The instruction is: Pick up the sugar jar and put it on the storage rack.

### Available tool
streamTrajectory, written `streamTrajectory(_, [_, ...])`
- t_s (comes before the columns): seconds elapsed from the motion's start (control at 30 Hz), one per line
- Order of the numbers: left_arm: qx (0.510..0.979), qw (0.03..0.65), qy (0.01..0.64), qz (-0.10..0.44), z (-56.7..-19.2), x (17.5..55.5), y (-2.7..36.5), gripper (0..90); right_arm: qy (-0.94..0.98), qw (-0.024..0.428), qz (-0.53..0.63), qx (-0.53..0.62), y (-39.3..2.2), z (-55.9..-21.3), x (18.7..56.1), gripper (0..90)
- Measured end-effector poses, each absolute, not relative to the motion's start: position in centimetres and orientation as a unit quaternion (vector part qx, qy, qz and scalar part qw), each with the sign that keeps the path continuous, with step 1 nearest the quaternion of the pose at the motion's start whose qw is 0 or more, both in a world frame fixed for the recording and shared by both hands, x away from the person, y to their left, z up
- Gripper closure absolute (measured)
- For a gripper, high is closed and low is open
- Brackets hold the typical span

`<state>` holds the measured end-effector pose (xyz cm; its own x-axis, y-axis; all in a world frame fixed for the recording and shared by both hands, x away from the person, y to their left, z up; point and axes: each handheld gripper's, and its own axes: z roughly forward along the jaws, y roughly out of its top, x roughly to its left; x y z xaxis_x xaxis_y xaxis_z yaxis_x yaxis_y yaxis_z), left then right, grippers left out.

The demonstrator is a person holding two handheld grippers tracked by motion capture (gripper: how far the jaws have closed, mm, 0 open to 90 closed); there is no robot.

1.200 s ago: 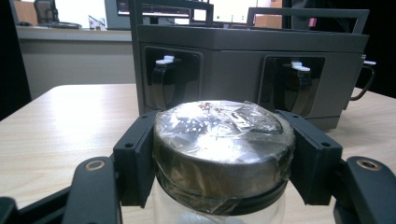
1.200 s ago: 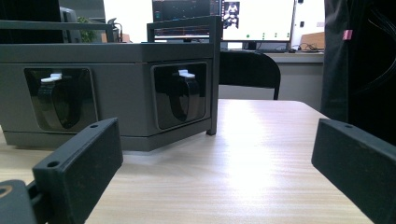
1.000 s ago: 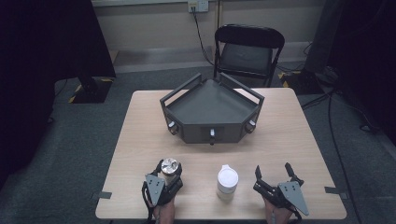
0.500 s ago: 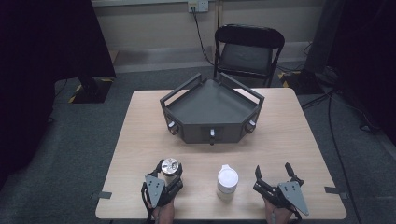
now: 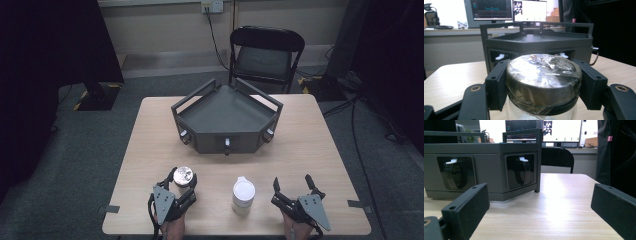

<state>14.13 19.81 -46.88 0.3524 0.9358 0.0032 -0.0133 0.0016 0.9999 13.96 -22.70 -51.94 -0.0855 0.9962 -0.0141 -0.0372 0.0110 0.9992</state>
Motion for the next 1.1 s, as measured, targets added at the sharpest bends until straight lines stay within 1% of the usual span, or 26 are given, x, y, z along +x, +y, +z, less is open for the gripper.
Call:
streamTrajectory(0.2, [0.586,0.593,0.385,0.396,-46.0,14.4,20.0,34.8,0.515,0.490,0.527,0.466,-22.7,-51.9,14.0,0.6])
streamTrajectory(0.53, [0.603,0.601,0.357,0.385,-44.4,16.1,20.0,34.9,0.515,0.490,0.527,0.465,-22.7,-51.9,13.9,0.6])
streamTrajectory(0.7, [0.601,0.606,0.364,0.371,-43.4,17.2,20.3,34.8,0.515,0.490,0.527,0.465,-22.7,-51.9,13.9,0.6])
streamTrajectory(0.93, [0.602,0.607,0.359,0.375,-42.3,18.7,20.4,34.9,0.515,0.490,0.527,0.465,-22.7,-51.9,13.9,0.6])
streamTrajectory(1.0, [0.597,0.605,0.359,0.385,-41.7,19.3,19.9,34.9,0.515,0.490,0.527,0.466,-22.7,-51.9,13.9,0.6])
streamTrajectory(1.1, [0.597,0.607,0.359,0.381,-41.3,19.9,19.8,34.9,0.515,0.491,0.527,0.466,-22.7,-51.9,13.9,0.6])
